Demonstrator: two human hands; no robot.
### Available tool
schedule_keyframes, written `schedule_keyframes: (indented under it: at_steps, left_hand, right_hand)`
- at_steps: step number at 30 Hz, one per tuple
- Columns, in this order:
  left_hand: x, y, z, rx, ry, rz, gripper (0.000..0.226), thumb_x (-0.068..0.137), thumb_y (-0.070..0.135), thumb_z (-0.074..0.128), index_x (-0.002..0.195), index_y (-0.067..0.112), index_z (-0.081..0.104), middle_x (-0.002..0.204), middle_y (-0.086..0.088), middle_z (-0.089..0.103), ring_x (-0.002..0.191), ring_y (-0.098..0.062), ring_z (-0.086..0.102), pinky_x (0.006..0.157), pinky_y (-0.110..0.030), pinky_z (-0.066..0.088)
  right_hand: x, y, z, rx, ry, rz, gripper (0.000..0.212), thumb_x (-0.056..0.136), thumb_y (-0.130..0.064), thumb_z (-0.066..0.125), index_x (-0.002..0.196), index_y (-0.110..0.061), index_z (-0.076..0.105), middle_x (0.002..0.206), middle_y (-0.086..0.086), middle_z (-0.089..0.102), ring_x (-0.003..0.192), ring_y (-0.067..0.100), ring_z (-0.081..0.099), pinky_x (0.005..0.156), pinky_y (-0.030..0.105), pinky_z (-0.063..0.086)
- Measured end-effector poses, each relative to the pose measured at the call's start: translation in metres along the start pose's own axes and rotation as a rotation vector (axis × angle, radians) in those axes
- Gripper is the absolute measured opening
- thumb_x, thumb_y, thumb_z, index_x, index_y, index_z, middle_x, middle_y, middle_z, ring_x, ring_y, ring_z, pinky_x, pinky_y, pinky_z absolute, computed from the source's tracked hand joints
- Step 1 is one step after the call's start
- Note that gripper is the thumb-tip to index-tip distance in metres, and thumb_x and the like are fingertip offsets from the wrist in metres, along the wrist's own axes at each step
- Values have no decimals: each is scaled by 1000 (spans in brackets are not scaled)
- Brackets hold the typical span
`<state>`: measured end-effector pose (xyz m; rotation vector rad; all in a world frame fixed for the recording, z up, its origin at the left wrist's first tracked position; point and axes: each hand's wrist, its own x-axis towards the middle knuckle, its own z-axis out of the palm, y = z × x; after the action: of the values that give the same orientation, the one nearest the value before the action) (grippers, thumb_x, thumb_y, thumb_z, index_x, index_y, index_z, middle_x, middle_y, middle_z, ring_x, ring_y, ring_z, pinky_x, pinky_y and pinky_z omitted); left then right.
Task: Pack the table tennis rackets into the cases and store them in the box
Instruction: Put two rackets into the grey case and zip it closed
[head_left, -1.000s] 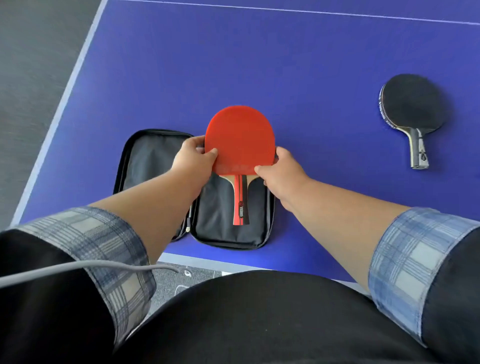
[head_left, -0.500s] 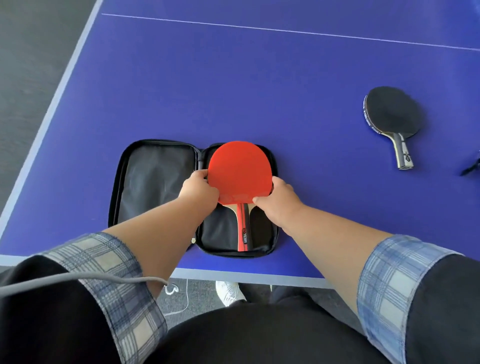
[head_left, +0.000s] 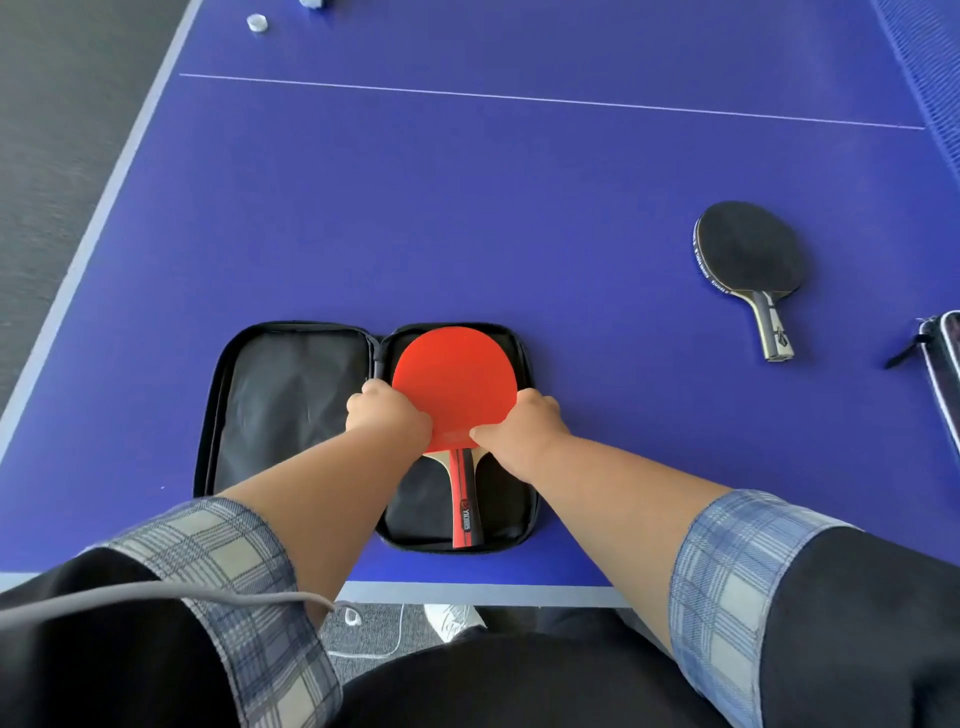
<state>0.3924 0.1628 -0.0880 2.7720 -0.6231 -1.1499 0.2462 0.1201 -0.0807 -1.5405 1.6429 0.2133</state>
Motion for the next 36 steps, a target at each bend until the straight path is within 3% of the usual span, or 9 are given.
schedule_keyframes:
  at_steps: [4,7,12,17,19,22,26,32,36]
  left_hand:
    - [-7,9,0,-11,23,-74,58,85,16,65,135,10,37,135,-17,41,118,-36,54,98,-43,48]
    - [-17,23,-1,27,109,-102,69,83,18,65,143,18,32,136,-13,38,125,-33,45,101,-41,42]
    - [-46,78,11,-78,201,195,65,87,14,56,146,24,31,145,-10,34,135,-31,30,105,-44,35]
    - [-70,160,60,-130,61,453,63,84,14,55,144,23,38,142,-5,41,128,-28,41,104,-39,41]
    - [-79,193,85,-152,-20,459,62,85,18,56,143,26,38,141,-1,41,119,-26,50,93,-44,51]
    - [-89,238,120,-181,-99,456,59,90,19,54,146,25,36,141,2,42,100,-18,56,68,-32,53]
    - [-89,296,154,-270,-151,409,58,93,20,53,149,22,35,142,1,47,92,-21,59,61,-27,48]
    - [-75,364,173,-328,-190,342,57,98,22,48,152,20,30,139,2,51,95,-22,54,68,-26,45]
    - [-68,381,182,-345,-214,260,11,93,22,45,102,22,52,92,0,56,63,-20,39,53,-26,35]
  right_hand:
    - [0,-1,-12,-65,-81,-8,63,87,-41,72,137,-12,47,136,9,42,87,23,55,76,34,47]
    - [0,6,-39,5,-102,-13,75,90,-43,69,151,-14,36,148,9,37,107,27,57,82,33,44]
    - [23,42,-116,173,35,3,73,94,-38,60,158,-20,30,152,4,35,103,24,60,77,33,50]
    - [62,105,-203,227,241,53,55,96,-33,56,149,-20,46,147,6,46,113,28,61,77,34,49]
    - [76,133,-228,276,316,44,41,95,-28,56,135,-20,60,132,7,52,101,31,62,70,33,51]
    - [99,171,-259,304,425,64,9,91,-20,56,90,-20,65,99,7,49,82,34,52,55,28,40]
    - [134,199,-297,381,424,87,45,97,-25,52,141,-20,57,143,7,50,122,30,57,96,46,53]
    - [189,197,-331,445,290,19,64,98,-21,47,159,-25,29,161,-1,36,137,25,46,106,35,43]
    - [212,193,-328,462,246,29,75,96,-22,50,162,-28,15,163,-3,34,142,27,41,108,39,41]
